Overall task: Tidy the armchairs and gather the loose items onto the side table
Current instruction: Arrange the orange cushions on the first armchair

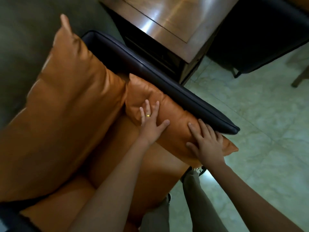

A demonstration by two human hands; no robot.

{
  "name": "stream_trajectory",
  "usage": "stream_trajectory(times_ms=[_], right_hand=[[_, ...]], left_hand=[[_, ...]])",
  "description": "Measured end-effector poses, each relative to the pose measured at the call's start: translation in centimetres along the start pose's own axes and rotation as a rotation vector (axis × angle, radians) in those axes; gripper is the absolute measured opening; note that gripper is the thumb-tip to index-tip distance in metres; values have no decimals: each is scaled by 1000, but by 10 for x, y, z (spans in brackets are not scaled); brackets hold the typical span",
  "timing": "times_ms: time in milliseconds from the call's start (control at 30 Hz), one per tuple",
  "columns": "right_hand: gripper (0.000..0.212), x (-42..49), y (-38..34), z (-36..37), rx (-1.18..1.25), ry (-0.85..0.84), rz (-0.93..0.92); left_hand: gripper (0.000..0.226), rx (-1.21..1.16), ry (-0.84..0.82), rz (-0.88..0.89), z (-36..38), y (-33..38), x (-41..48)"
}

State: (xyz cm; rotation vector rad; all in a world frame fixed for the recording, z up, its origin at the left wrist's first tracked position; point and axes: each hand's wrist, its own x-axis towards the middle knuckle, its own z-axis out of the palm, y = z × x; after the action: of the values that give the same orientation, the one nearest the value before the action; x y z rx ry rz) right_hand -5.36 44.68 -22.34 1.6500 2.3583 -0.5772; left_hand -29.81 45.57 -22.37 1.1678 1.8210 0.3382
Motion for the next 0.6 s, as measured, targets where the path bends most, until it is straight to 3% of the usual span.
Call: stream_trajectory(times_ms=[133,333,600], right_hand=[[75,-12,-39,-3,11,30,10],[68,9,-135,-16,59,28,-269],[68,47,-335,-37,56,94,-629]], left_hand=[[72,-105,52,46,-26,-23,-27],[63,-108,278,33,-75,-79,-108],[72,41,676,-261,-165,-206,-240]])
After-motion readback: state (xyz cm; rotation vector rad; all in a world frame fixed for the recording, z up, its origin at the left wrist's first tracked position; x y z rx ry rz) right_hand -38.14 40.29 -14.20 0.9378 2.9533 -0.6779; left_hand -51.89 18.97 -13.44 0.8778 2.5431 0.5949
